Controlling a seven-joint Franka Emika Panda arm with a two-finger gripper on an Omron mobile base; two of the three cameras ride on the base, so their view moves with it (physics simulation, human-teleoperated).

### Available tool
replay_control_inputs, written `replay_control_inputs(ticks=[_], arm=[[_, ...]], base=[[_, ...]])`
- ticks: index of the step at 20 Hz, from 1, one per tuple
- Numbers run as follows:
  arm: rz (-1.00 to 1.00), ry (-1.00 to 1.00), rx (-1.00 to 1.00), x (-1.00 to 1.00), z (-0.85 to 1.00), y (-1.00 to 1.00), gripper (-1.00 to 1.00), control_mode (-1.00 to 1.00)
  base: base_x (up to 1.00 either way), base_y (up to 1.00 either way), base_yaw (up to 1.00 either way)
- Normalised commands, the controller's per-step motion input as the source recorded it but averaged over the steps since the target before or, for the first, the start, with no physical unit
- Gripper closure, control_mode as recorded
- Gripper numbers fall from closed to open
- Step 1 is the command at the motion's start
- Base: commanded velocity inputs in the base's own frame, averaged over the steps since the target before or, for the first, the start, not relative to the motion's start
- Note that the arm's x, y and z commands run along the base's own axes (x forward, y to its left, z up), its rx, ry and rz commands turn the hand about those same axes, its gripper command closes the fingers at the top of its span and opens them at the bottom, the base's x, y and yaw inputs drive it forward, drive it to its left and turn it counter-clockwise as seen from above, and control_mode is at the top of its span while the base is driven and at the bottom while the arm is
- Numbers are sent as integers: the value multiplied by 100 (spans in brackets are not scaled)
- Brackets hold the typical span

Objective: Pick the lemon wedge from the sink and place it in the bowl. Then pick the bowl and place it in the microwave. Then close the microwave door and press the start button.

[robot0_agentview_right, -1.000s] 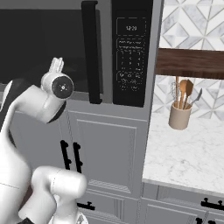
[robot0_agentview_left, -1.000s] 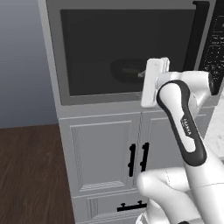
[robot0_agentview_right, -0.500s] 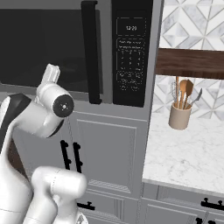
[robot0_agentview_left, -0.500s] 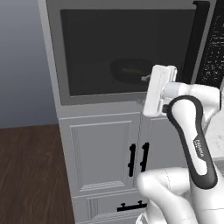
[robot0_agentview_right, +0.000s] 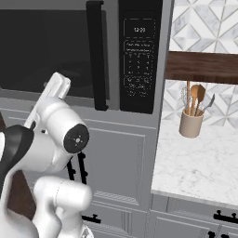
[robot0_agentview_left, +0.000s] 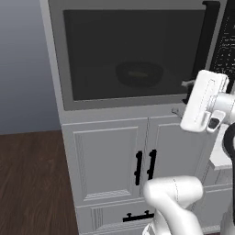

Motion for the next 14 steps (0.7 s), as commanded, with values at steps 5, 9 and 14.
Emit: replay_control_inputs(ticks=[5, 9, 14], arm=[[-4, 0, 12, -99, 18, -72, -100, -100], [-5, 5, 6, -67, -1, -79, -100, -100], [-6, 5, 0, -10, -6, -95, -100, -100]], base=[[0, 0, 0], [0, 0, 0], [0, 0, 0]])
